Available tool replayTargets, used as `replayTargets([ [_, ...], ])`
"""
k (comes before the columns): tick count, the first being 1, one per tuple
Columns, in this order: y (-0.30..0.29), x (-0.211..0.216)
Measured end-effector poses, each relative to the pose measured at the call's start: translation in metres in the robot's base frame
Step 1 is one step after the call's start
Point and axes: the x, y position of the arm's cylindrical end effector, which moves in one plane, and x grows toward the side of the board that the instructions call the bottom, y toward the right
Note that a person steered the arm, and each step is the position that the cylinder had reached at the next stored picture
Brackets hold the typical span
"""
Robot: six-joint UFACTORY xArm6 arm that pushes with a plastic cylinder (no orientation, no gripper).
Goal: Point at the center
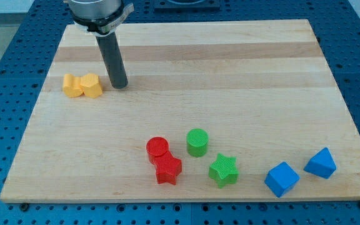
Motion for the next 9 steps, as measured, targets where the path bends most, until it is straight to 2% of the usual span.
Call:
replayTargets([
  [1,0.011,0.000],
  [2,0.055,0.003],
  [3,0.123,0.003],
  [4,0.218,0.011],
  [5,0.276,0.024],
  [9,0.278,0.002],
])
